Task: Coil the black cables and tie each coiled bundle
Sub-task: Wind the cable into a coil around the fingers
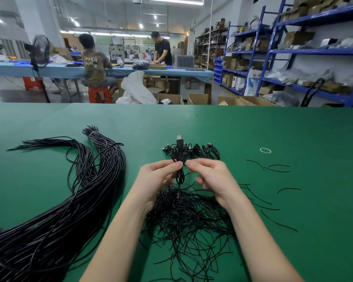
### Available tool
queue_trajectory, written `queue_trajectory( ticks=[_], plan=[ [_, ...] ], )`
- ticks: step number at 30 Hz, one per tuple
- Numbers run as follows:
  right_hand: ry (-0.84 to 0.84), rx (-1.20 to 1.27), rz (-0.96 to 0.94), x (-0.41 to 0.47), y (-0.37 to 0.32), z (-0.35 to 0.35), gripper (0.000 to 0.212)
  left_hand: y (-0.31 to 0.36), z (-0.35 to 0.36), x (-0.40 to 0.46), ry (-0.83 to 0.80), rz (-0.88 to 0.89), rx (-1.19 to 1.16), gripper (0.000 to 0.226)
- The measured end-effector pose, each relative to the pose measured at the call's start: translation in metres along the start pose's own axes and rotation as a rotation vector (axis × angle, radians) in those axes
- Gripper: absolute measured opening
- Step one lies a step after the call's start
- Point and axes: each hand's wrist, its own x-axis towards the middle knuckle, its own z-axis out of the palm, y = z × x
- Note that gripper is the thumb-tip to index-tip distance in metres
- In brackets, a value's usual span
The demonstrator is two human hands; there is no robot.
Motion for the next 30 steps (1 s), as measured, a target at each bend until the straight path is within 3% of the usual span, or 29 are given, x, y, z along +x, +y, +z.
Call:
queue_trajectory(
  ticks=[3, 5, 9, 16, 25, 27, 30],
  plan=[
    [0.089, -0.413, -0.453, -0.002, -0.006, -0.009, 0.006, 0.002, -0.002, 0.000, -0.010, -0.060, -0.093, 0.038],
    [0.004, -0.533, -0.541, -0.004, -0.010, -0.017, 0.012, 0.004, -0.001, -0.001, -0.041, -0.084, -0.110, 0.042],
    [-0.064, -0.610, -0.507, -0.006, -0.012, -0.031, 0.014, 0.006, 0.000, -0.005, -0.141, -0.158, -0.096, 0.025],
    [-0.098, -0.451, -0.584, -0.008, -0.013, -0.029, 0.014, 0.010, -0.003, -0.009, -0.196, -0.310, -0.248, 0.005],
    [-0.009, -0.321, -0.654, -0.008, -0.010, -0.016, 0.010, 0.009, -0.002, -0.011, -0.189, -0.310, -0.335, 0.007],
    [0.044, -0.276, -0.630, -0.007, -0.007, -0.014, 0.009, 0.008, -0.001, -0.010, -0.184, -0.238, -0.298, 0.009],
    [0.091, -0.146, -0.439, -0.004, -0.006, -0.006, 0.012, 0.006, 0.004, -0.008, -0.193, -0.044, -0.213, 0.036]
  ],
)
